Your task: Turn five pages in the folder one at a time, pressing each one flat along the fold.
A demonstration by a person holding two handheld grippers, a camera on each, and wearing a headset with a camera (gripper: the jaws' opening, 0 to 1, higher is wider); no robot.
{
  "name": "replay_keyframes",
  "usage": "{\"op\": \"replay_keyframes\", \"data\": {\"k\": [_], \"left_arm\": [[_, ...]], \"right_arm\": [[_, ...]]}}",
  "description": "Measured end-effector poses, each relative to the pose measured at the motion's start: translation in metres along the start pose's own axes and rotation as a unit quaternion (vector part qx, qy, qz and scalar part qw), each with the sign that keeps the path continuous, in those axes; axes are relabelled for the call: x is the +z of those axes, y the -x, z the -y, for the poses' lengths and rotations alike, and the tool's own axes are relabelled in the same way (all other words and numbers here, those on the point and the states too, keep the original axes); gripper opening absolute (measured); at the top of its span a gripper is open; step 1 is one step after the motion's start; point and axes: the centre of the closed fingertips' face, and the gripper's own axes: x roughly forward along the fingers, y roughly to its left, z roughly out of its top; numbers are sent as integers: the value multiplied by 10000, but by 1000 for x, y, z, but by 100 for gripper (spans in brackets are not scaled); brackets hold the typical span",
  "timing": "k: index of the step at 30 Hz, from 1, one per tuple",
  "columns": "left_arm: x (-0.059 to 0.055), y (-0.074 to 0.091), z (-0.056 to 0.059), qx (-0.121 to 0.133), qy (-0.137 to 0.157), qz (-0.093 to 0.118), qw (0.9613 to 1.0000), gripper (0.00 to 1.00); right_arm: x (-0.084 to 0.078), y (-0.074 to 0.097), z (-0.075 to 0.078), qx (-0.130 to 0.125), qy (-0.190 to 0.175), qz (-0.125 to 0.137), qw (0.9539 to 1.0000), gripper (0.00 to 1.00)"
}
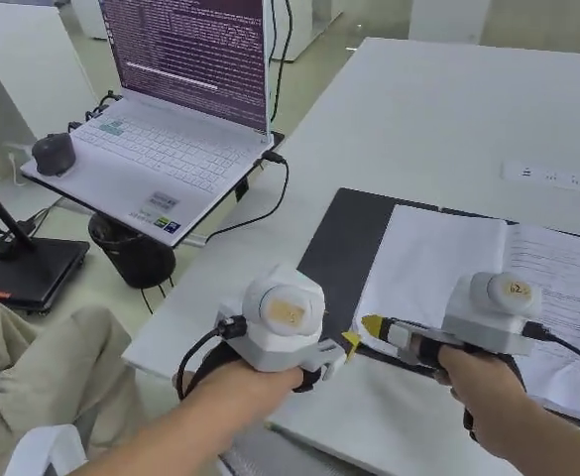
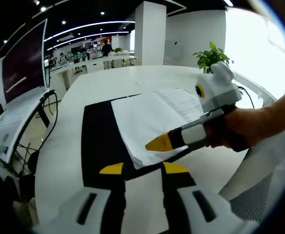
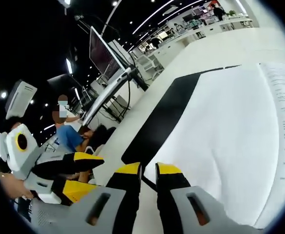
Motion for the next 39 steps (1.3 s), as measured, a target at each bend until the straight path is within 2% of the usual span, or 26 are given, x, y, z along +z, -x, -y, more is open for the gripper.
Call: {"op": "replay_keyframes", "data": {"k": [1, 3, 7, 10, 13, 14, 15, 17, 18, 19, 20, 24, 27, 29, 32, 34, 35, 36, 37, 39], "left_arm": [[2, -4, 1, -14, 38, 28, 10000, 26], [4, -16, 6, -82, 34, 0, 10000, 24], [0, -47, 14, -139, -65, -80, 9999, 23], [-3, -62, 17, -98, -138, -140, 9998, 21], [-8, -76, 14, 67, -44, -170, 9998, 21], [-10, -79, 14, 94, -11, -174, 9998, 21], [-14, -81, 13, 129, 74, -234, 9996, 21], [-26, -84, 13, 165, 48, -380, 9991, 21], [-15, -84, 10, 215, -222, -3, 9995, 20], [-20, -81, 12, 226, -18, -61, 9997, 20], [-23, -79, 12, 245, 39, -68, 9997, 20], [-23, -79, 12, 262, -10, 72, 9996, 20], [-22, -79, 12, 285, 0, 132, 9995, 20], [-22, -79, 12, 298, 24, 160, 9994, 20], [-22, -78, 12, 322, 28, 165, 9993, 20], [-22, -78, 12, 339, 50, 177, 9993, 20], [-22, -78, 12, 343, 54, 183, 9992, 20], [-22, -78, 12, 353, 68, 191, 9992, 20], [-22, -79, 12, 362, 79, 198, 9991, 20], [-22, -79, 12, 369, 73, 208, 9991, 20]], "right_arm": [[2, 2, 2, 0, -31, 42, 10000, 10], [8, 13, 16, -62, -141, 93, 9998, 10], [13, 29, 42, -230, -298, 161, 9992, 10], [18, 39, 55, -279, -411, 219, 9985, 10], [23, 45, 66, -342, -470, 231, 9980, 9], [25, 47, 70, -350, -489, 247, 9979, 9], [26, 48, 72, -358, -510, 255, 9977, 9], [28, 49, 76, -365, -513, 257, 9977, 7], [28, 50, 80, -371, -519, 247, 9977, 6], [28, 50, 82, -376, -538, 232, 9976, 5], [29, 50, 85, -389, -553, 223, 9975, 4], [29, 49, 96, -413, -666, 167, 9968, 0], [37, 48, 106, -426, -814, 289, 9953, 0], [44, 50, 108, -455, -1038, 391, 9928, 0], [57, 48, 124, -533, -1199, 447, 9903, 0], [65, 46, 136, -695, -1234, 439, 9890, 0], [69, 45, 138, -677, -1272, 474, 9884, 0], [76, 44, 143, -700, -1591, 595, 9830, 0], [80, 44, 149, -752, -1738, 679, 9796, 0], [88, 41, 155, -606, -2166, 832, 9708, 0]]}}
